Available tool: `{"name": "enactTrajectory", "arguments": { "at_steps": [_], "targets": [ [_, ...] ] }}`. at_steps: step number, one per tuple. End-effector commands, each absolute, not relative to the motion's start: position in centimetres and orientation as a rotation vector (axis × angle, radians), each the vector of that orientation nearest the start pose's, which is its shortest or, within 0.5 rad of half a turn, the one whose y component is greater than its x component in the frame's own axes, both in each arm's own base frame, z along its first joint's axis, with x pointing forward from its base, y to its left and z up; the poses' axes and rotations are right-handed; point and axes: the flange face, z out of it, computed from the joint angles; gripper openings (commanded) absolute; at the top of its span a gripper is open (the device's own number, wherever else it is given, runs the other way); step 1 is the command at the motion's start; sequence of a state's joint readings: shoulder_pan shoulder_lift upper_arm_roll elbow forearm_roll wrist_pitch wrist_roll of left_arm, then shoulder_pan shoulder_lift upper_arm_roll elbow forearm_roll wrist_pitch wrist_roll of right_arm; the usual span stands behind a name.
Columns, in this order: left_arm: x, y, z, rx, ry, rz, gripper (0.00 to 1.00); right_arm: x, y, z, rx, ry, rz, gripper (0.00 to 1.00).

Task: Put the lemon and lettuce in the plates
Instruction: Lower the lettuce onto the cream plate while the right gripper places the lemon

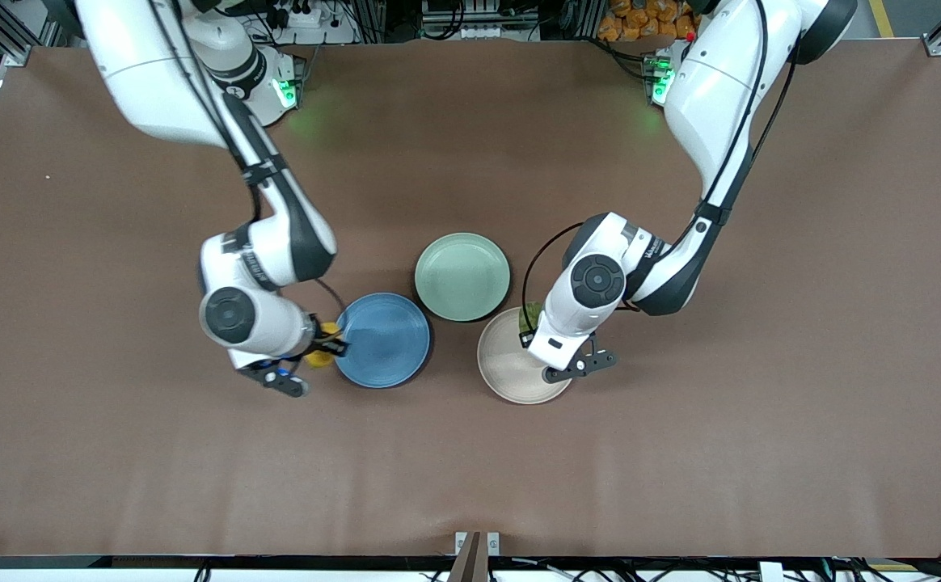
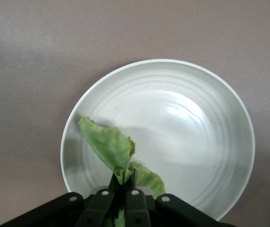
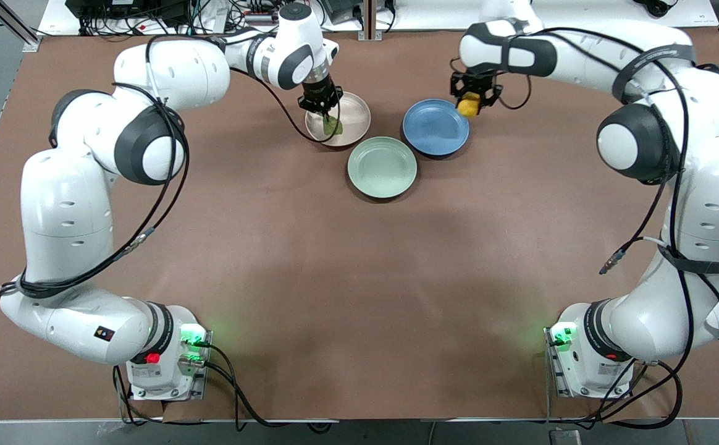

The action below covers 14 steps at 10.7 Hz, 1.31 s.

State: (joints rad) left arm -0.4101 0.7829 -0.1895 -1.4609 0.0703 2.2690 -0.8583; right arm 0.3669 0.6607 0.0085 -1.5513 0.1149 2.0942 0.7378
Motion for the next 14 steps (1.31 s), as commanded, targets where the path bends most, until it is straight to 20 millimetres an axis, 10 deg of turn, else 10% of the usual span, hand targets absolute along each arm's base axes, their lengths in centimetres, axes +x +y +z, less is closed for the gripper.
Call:
{"name": "enactTrajectory", "arguments": {
  "at_steps": [1,6,7,9,14],
  "targets": [
    [61.8,-39.1,23.0,-3.201,-0.462,0.010,1.00,64.0,26.8,24.3,-2.986,0.756,0.267,0.00],
    [63.7,-34.4,34.7,-3.182,-0.564,-0.064,1.00,63.1,30.6,22.1,-2.901,0.799,0.235,0.00],
    [63.5,-34.1,36.9,-3.181,-0.566,-0.080,1.00,63.1,30.7,22.2,-2.902,0.790,0.235,0.11],
    [63.4,-32.7,40.6,-3.173,-0.586,-0.111,1.00,63.1,30.8,22.4,-2.899,0.793,0.230,1.00],
    [61.5,-26.8,52.2,-3.167,-0.436,-0.178,1.00,65.2,30.0,25.5,-2.886,0.751,0.145,1.00]
  ]
}}
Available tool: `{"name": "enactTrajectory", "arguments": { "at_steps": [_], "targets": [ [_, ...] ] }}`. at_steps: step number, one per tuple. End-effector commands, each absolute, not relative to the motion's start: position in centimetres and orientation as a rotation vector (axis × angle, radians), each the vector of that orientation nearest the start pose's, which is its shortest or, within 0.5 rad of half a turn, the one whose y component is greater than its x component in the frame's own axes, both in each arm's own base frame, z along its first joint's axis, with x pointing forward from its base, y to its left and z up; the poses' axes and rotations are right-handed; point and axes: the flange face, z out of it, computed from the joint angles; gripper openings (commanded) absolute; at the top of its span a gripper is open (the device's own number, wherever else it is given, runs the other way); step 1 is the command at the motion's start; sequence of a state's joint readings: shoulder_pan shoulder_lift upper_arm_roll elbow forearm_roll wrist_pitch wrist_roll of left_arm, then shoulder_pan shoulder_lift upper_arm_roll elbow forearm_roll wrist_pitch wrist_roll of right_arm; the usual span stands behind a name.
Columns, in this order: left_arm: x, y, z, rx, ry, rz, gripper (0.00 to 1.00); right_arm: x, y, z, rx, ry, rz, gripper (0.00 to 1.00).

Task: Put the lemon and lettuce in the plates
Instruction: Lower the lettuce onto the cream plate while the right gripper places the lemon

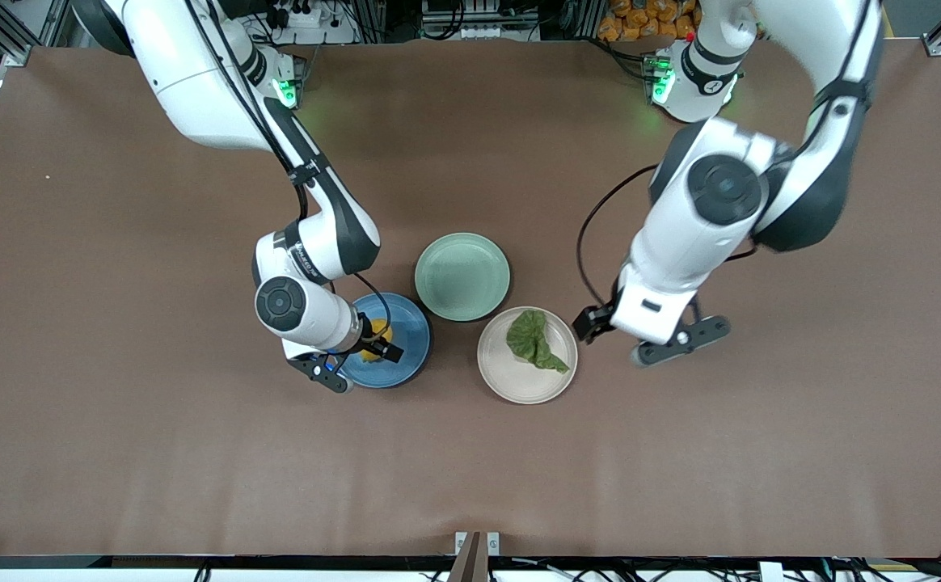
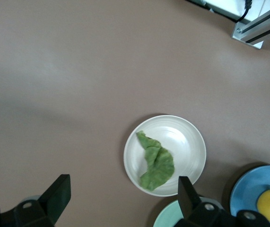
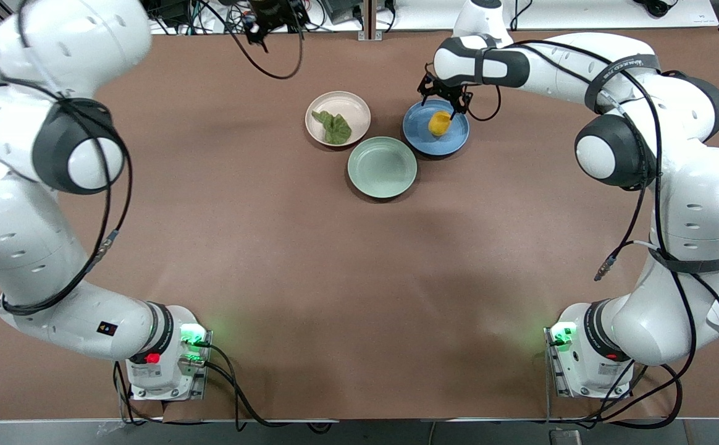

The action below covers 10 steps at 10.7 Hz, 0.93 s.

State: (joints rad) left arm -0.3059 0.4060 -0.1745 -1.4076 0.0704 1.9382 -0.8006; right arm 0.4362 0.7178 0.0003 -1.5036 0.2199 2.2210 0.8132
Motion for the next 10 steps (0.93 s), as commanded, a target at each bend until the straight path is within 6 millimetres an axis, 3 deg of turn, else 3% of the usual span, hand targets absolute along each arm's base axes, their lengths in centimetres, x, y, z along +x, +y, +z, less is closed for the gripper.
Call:
{"name": "enactTrajectory", "arguments": {
  "at_steps": [1,3,5,6,10],
  "targets": [
    [60.8,-25.5,54.1,-3.159,-0.398,-0.174,1.00,65.6,29.3,25.9,-2.898,0.700,0.127,1.00],
    [59.4,-22.8,57.5,-3.148,-0.302,-0.156,1.00,68.0,22.7,25.5,-2.926,0.597,0.099,1.00],
    [58.3,-19.7,60.6,-3.144,-0.275,-0.151,1.00,69.2,17.0,24.9,-2.967,0.438,0.090,1.00],
    [57.3,-19.0,61.9,-3.135,-0.285,-0.141,1.00,69.3,15.0,24.7,-3.035,0.354,0.076,1.00],
    [54.6,-14.6,65.0,-3.091,-0.242,-0.067,1.00,67.7,10.6,25.3,-3.180,0.179,0.069,1.00]
  ]
}}
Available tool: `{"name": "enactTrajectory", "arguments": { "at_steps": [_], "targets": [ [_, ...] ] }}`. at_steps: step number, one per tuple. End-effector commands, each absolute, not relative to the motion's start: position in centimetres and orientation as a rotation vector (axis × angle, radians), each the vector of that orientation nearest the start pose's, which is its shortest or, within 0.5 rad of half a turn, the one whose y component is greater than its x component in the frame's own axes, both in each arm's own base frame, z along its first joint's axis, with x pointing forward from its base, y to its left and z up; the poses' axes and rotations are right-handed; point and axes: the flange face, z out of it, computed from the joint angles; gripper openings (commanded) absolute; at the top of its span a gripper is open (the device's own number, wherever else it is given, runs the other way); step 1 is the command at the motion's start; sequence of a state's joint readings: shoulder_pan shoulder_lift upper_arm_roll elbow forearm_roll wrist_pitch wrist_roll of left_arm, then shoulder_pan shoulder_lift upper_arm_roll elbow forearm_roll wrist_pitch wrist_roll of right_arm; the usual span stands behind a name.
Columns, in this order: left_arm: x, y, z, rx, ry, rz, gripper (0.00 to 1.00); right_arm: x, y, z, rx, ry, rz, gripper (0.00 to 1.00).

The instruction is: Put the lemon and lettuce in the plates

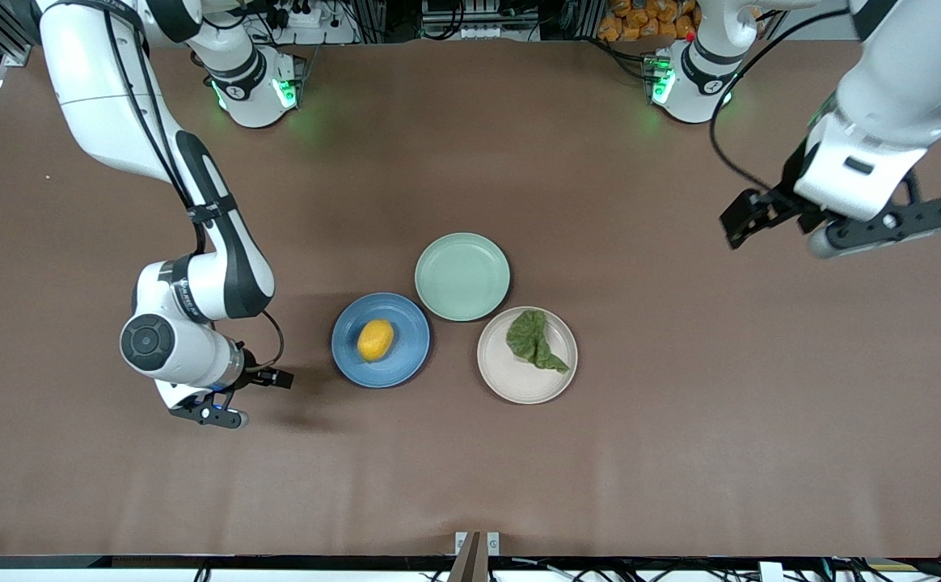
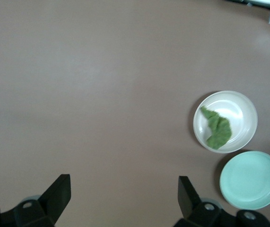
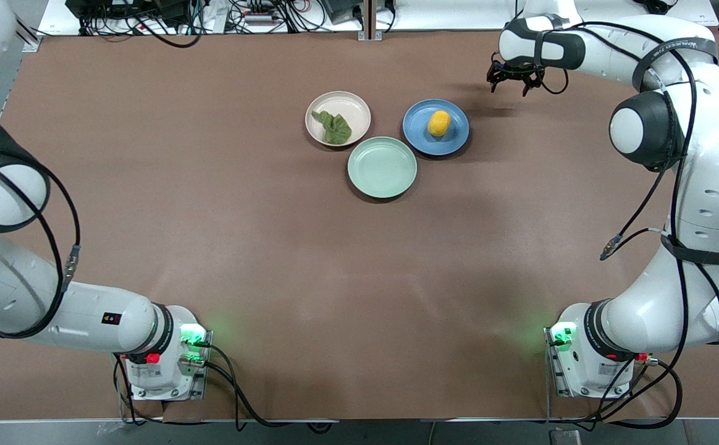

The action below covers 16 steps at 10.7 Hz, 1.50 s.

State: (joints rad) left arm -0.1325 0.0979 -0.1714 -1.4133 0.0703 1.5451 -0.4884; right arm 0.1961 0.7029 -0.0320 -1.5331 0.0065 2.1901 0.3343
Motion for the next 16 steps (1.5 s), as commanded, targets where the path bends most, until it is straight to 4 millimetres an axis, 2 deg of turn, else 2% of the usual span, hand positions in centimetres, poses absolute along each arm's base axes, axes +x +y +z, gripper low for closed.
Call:
{"name": "enactTrajectory", "arguments": {
  "at_steps": [1,3,6,8,10,11,12,13,14,16],
  "targets": [
    [54.2,-12.9,65.8,-3.090,-0.282,-0.071,1.00,66.9,9.5,25.9,-3.180,0.146,0.078,1.00],
    [53.9,-12.4,65.7,-3.089,-0.249,-0.052,1.00,64.7,8.9,27.1,-3.182,0.031,0.098,1.00],
    [53.8,-11.4,66.1,-3.089,-0.249,-0.063,1.00,62.6,5.8,29.5,-3.173,-0.107,0.094,1.00],
    [53.8,-11.3,65.7,-3.088,-0.224,-0.051,1.00,60.4,5.5,32.5,-3.169,-0.115,0.063,1.00],
    [54.3,-10.2,65.6,-3.089,-0.252,-0.058,1.00,58.8,5.1,35.8,-3.165,-0.147,0.018,1.00],
    [54.3,-10.3,65.4,-3.088,-0.245,-0.049,1.00,58.6,3.6,37.1,-3.164,-0.170,0.026,1.00],
    [54.1,-10.7,65.0,-3.086,-0.230,-0.036,1.00,58.5,1.8,39.1,-3.162,-0.191,-0.011,1.00],
    [54.1,-10.7,64.7,-3.086,-0.223,-0.029,1.00,58.2,1.1,41.5,-3.160,-0.229,-0.051,1.00],
    [54.3,-10.5,64.6,-3.085,-0.225,-0.033,1.00,58.0,0.9,44.5,-3.158,-0.222,-0.059,1.00],
    [54.5,-9.8,64.7,-3.086,-0.243,-0.047,1.00,57.5,2.1,50.4,-3.149,-0.230,-0.048,1.00]
  ]
}}
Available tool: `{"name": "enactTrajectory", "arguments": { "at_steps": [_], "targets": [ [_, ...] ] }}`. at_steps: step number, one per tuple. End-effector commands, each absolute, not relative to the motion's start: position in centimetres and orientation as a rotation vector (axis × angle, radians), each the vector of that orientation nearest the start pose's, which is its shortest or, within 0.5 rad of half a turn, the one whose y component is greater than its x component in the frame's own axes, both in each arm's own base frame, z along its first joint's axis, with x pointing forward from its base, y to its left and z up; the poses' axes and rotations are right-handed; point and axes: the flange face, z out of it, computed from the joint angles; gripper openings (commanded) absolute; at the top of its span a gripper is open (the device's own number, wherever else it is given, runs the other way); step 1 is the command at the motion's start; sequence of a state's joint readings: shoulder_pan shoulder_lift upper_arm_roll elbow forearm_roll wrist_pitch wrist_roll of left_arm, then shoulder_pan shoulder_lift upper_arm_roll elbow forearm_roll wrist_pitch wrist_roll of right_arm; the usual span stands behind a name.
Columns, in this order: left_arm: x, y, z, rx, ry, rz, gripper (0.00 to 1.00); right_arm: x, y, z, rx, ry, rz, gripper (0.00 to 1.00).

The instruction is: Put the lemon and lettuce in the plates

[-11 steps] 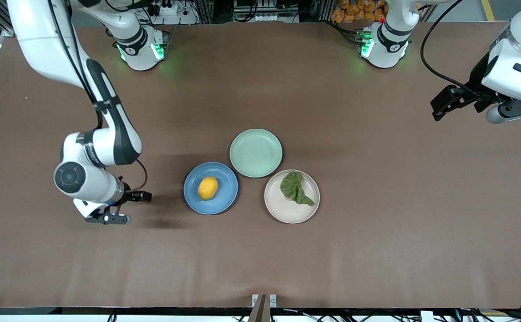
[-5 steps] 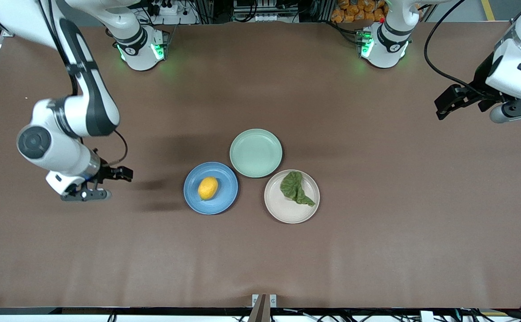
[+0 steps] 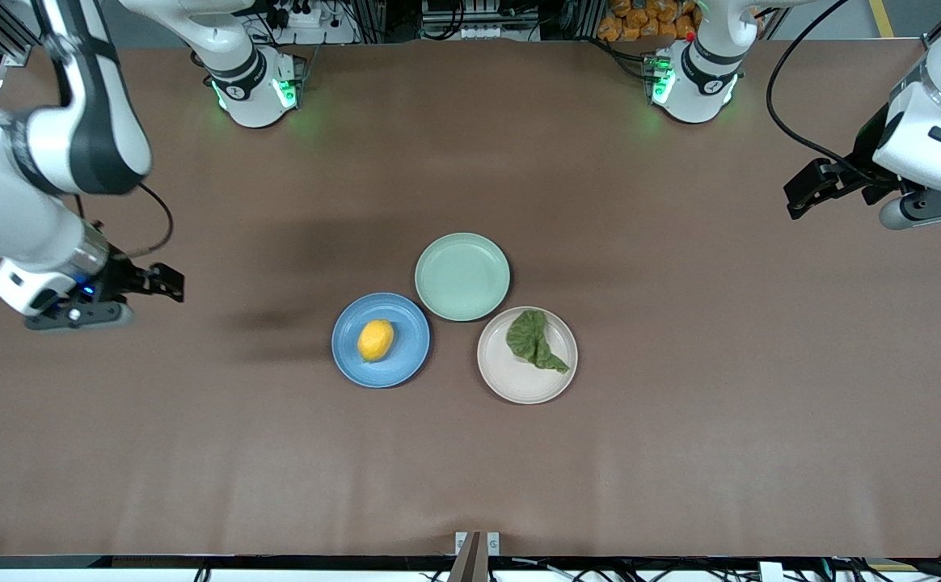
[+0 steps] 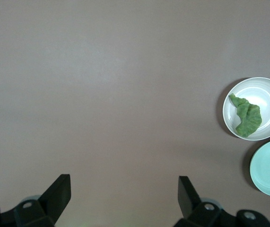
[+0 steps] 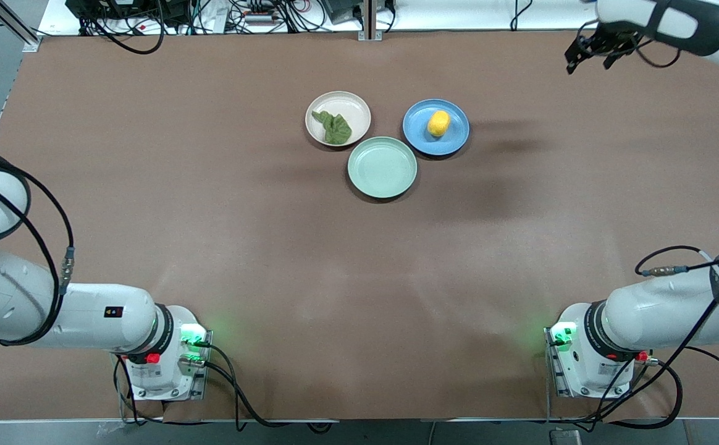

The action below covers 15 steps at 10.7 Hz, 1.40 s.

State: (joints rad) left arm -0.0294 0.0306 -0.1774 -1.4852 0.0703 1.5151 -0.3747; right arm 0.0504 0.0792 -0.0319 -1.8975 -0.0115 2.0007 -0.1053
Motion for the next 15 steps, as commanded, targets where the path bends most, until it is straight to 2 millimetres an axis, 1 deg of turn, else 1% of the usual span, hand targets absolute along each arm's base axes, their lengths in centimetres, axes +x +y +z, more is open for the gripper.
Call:
{"name": "enactTrajectory", "arguments": {
  "at_steps": [1,3,4,5,6,7,10,11,13,15],
  "targets": [
    [54.7,-9.1,64.6,-3.084,-0.264,-0.046,1.00,57.6,1.7,52.9,-3.151,-0.224,-0.035,1.00],
    [54.7,-8.6,64.5,-3.079,-0.260,-0.045,1.00,57.8,1.4,58.4,-3.157,-0.242,-0.080,1.00],
    [54.7,-8.7,64.5,-3.082,-0.257,-0.042,1.00,57.7,0.7,60.5,-3.157,-0.297,-0.101,1.00],
    [54.9,-9.1,64.3,-3.079,-0.255,-0.041,1.00,57.4,-0.7,63.1,-3.150,-0.311,-0.125,1.00],
    [55.1,-9.1,64.3,-3.078,-0.250,-0.061,1.00,57.0,-1.3,64.4,-3.145,-0.308,-0.104,1.00],
    [55.2,-9.1,64.4,-3.079,-0.247,-0.073,1.00,56.9,-1.5,65.3,-3.143,-0.305,-0.116,1.00],
    [55.6,-9.2,64.2,-3.084,-0.241,-0.105,1.00,56.7,-1.0,65.5,-3.067,-0.292,-0.121,1.00],
    [55.7,-9.2,64.3,-3.087,-0.210,-0.111,1.00,56.6,-0.8,65.4,-3.046,-0.292,-0.108,1.00],
    [55.8,-9.1,64.0,-3.087,-0.191,-0.101,1.00,56.5,-0.8,65.5,-3.049,-0.292,-0.110,1.00],
    [55.9,-8.9,63.8,-3.090,-0.065,-0.093,1.00,56.6,-1.0,65.5,-3.062,-0.297,-0.118,1.00]
  ]
}}
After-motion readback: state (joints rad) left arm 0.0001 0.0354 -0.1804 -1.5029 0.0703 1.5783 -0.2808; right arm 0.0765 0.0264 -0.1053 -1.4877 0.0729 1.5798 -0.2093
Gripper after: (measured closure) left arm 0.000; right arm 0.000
